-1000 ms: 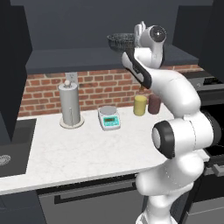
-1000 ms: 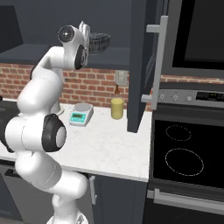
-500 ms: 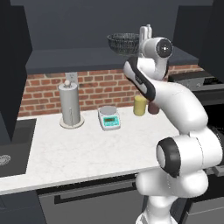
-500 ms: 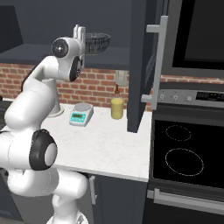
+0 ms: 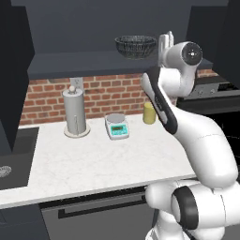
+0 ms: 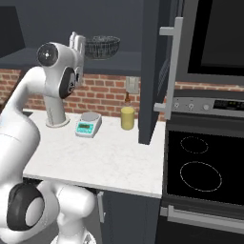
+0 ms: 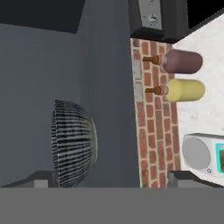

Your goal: Pick up the bowls on the counter and stack them on top of one another in the open cabinet. Place the smaller bowl on top of the larger bowl.

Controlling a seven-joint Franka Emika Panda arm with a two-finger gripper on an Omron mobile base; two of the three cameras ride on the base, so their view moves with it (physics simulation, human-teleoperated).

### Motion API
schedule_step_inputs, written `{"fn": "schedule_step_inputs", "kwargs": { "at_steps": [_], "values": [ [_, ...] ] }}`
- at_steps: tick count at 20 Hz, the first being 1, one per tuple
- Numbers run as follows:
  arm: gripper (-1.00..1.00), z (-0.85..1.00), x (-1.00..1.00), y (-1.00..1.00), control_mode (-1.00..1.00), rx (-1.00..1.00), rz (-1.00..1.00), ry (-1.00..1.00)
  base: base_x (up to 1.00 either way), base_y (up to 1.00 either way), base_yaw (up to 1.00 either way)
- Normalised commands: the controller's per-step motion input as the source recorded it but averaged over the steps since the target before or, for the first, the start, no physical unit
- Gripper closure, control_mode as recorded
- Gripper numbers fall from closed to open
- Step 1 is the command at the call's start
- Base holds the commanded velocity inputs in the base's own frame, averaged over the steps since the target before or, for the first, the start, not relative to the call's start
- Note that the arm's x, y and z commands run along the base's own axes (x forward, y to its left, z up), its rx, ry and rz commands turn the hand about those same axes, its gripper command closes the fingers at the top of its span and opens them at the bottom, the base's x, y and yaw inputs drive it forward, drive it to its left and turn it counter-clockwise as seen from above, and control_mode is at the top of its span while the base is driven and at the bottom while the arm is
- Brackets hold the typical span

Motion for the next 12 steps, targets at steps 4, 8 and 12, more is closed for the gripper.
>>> {"fn": "schedule_step_inputs", "kwargs": {
  "at_steps": [4, 8, 12],
  "values": [
    [-1.00, -0.29, -1.00, 0.00, -1.00, 0.00, 0.00, 0.39, 0.00, 0.00, 0.00],
    [-1.00, -0.81, -0.80, 0.00, -1.00, 0.00, 0.00, 0.34, 0.00, 0.00, 0.00],
    [-1.00, -1.00, -0.43, 0.00, -1.00, 0.00, 0.06, 0.10, 0.00, 0.00, 0.00]
  ]
}}
